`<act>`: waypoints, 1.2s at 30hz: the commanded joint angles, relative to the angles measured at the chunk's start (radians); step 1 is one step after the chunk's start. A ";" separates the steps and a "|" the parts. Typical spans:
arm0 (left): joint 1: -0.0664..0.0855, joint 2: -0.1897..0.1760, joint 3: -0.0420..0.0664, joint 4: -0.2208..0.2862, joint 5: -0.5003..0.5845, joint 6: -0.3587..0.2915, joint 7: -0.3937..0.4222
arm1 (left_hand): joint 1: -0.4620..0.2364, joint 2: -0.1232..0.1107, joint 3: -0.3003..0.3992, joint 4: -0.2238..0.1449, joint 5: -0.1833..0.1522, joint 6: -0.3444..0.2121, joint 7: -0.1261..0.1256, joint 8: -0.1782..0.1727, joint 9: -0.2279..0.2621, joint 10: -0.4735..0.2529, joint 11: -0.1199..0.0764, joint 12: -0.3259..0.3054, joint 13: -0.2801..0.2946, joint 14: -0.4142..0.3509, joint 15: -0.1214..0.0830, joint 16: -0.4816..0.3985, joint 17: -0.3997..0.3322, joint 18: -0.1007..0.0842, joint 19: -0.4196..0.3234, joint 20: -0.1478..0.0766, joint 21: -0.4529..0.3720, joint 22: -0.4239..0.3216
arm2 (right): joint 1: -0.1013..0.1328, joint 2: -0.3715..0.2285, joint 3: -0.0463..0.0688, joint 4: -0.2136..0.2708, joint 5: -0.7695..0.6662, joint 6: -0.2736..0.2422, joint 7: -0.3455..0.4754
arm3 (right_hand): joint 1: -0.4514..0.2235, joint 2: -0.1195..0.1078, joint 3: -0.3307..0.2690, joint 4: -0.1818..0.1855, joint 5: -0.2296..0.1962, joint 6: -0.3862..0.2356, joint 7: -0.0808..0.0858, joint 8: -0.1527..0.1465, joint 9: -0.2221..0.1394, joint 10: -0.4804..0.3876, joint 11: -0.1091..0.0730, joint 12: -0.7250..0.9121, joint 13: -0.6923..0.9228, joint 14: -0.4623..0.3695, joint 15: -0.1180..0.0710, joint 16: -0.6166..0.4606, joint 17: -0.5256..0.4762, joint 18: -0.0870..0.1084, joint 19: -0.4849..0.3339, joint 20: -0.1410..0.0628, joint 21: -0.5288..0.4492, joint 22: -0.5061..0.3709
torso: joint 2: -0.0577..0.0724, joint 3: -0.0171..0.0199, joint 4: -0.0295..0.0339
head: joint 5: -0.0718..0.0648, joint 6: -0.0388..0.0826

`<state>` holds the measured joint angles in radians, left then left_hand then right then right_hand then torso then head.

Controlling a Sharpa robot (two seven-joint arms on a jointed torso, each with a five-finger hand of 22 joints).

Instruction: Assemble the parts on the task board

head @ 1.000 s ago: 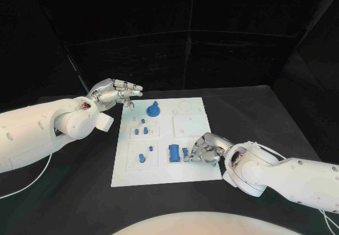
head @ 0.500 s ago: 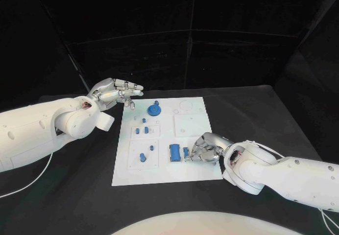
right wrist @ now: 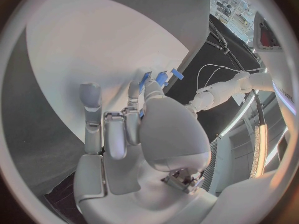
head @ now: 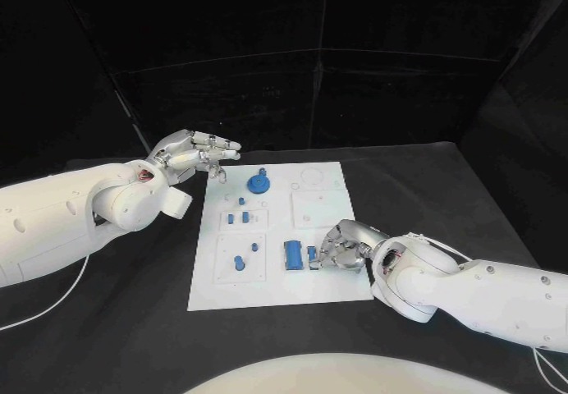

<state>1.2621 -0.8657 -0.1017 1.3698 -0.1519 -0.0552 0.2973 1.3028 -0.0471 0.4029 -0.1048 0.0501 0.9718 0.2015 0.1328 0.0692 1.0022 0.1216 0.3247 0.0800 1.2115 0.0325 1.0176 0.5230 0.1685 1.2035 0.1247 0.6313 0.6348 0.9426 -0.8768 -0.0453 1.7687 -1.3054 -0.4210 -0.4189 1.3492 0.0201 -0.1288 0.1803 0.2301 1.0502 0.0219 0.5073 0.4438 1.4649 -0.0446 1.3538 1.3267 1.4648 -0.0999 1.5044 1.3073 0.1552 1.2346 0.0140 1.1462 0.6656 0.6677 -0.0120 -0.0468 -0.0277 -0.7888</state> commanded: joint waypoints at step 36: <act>-0.039 0.208 -0.043 -0.297 0.313 -0.096 0.196 | -0.027 0.003 -0.093 0.045 -0.003 -0.004 -0.056 -0.046 -0.004 -0.017 0.059 -0.188 -0.018 -0.372 0.128 -0.736 -0.376 0.009 -0.536 0.156 -0.524 -0.350 | 0.180 0.263 0.019 -0.734 1.060 0.313 0.835 | 0.137 0.100 0.044 -0.188 -0.105 -0.104 0.171 -0.436 -0.332 -0.434 0.205 -1.235 -1.263 -0.404 0.237 -1.412 -1.166 0.033 -0.409 0.243 -0.884 -0.602 | -0.135 -0.0253 -0.0043 | 0.019 0.190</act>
<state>1.2250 -0.6639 -0.1446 1.0812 0.0980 -0.0879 0.4254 1.2733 -0.0497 0.3159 -0.0595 0.0501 0.9663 0.1530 0.0919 0.0660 0.9930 0.1811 0.1461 0.0616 0.8416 0.1592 0.2970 0.1550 0.1688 0.6812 0.2747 0.1177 0.2957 1.1191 -0.6255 -0.0282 1.0470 -0.3195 -0.1929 0.3431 1.4969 0.1196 -0.0887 0.0018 0.1206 0.9383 0.1946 0.0825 0.1223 1.0280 0.1575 0.1337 0.0790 1.0586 0.1290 0.1096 0.1611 0.1711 0.8228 0.2494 0.2801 0.0644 0.5440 -0.0397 -0.0489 -0.0125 -0.6074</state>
